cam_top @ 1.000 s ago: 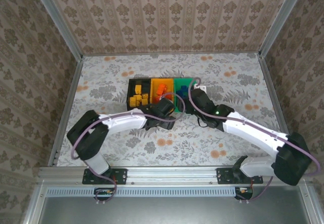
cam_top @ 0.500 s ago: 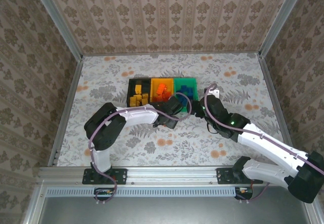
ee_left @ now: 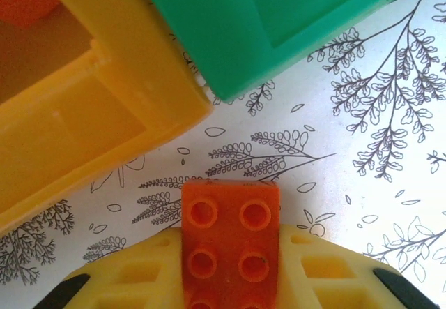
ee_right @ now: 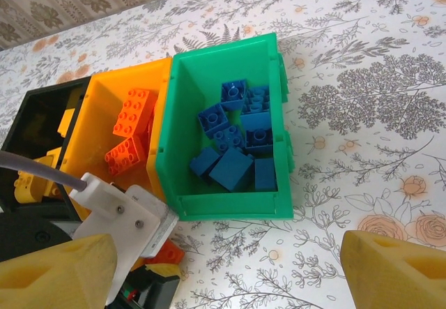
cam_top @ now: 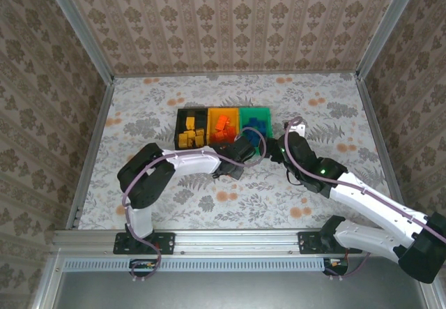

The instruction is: Sort the legos into containers by color

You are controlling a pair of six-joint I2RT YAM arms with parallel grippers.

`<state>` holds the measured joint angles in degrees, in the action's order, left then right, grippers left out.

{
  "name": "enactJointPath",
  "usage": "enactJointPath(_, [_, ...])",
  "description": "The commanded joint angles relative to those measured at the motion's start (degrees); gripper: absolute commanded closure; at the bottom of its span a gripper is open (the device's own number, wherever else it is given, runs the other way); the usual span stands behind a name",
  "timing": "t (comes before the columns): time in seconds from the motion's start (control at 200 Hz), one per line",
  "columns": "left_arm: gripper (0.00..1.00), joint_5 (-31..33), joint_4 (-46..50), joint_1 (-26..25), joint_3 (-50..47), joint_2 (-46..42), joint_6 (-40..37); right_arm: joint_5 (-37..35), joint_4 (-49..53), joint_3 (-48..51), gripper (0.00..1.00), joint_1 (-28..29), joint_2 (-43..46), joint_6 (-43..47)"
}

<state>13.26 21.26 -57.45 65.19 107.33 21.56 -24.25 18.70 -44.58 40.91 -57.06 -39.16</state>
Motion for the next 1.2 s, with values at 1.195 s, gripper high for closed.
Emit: enactJointPath(1.195, [0.68, -8.4, 0.1, 15.3, 14.7, -5.7, -0.8, -6.4, 2.4, 5.1, 0.11, -0.5, 5.6, -5.6])
